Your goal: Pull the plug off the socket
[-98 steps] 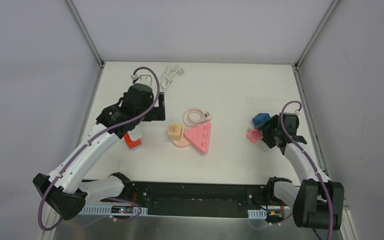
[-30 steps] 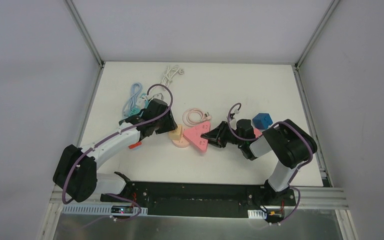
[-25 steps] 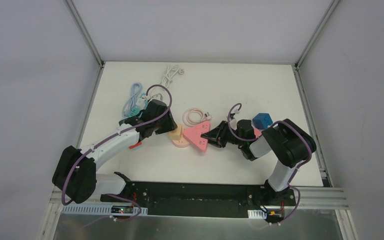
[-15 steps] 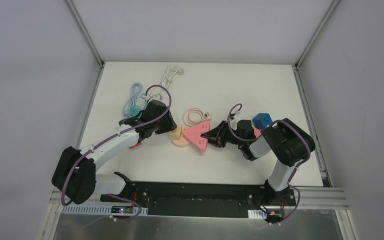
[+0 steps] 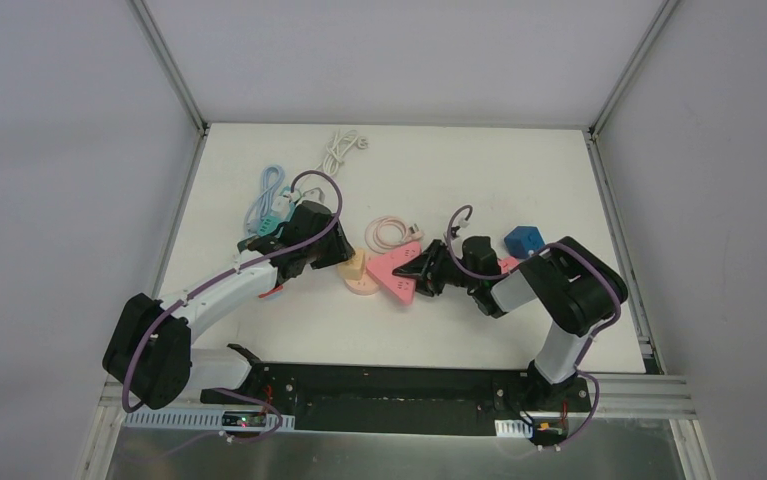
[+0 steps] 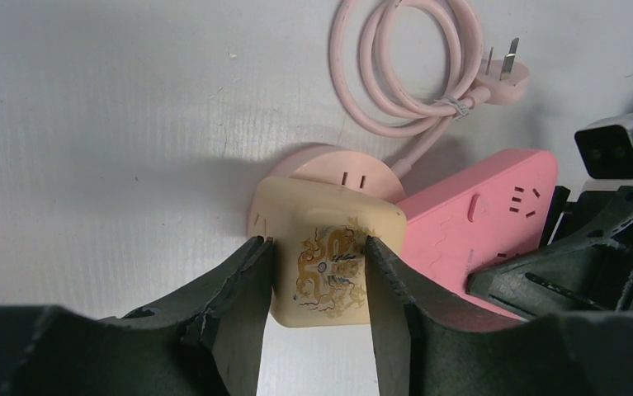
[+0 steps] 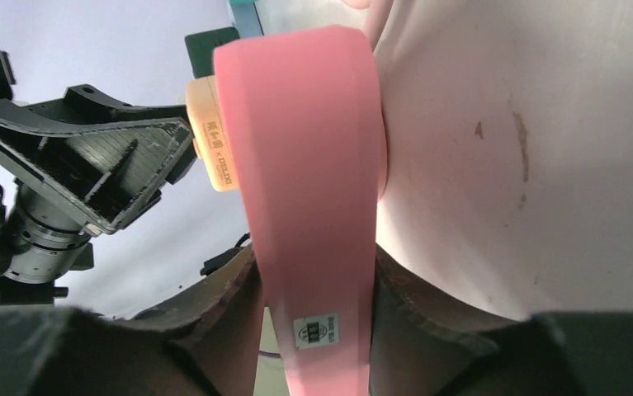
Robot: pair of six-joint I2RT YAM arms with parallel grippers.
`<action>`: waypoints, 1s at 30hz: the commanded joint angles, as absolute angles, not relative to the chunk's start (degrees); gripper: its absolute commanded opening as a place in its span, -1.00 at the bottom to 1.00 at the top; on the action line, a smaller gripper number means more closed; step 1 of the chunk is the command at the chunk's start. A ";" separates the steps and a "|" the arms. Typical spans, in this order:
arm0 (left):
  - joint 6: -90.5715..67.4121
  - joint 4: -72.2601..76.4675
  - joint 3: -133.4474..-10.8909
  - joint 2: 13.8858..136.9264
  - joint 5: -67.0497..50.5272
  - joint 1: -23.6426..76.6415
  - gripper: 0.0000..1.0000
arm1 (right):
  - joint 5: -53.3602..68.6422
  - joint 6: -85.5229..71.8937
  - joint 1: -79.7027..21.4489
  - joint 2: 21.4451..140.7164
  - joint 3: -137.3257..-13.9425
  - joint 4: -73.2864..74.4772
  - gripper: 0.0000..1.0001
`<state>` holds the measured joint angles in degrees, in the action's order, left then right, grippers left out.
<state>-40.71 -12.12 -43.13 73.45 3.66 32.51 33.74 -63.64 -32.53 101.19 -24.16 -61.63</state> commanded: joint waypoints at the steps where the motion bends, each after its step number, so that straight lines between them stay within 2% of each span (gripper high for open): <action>1: -39.37 -27.78 -37.20 78.57 0.70 33.13 -0.14 | 33.36 -64.46 -35.02 100.74 -26.75 -63.72 -0.18; 6: -39.38 -27.73 -36.62 78.10 0.83 33.13 -0.14 | 32.38 -64.30 -35.00 99.85 -26.10 -63.90 -0.86; 8: -39.32 -27.84 -36.39 77.98 1.08 33.13 -0.14 | 32.50 -65.24 -34.98 100.07 -26.30 -64.67 -1.00; 16: -39.82 -27.25 -36.27 78.81 1.42 33.13 -0.15 | 34.28 -70.84 -35.16 103.29 -26.09 -69.18 -1.00; 21: -39.79 -27.33 -36.25 79.17 1.58 33.18 -0.15 | 33.71 -54.19 -36.12 101.49 -24.04 -70.59 -1.00; 24: -39.81 -27.25 -36.25 79.40 1.58 33.22 -0.15 | 34.62 -50.01 -36.17 101.89 -24.16 -70.03 -1.00; 30: -39.73 -27.60 -36.30 79.54 2.11 33.65 -0.16 | 33.17 -59.93 -35.54 103.55 -24.33 -72.11 -1.00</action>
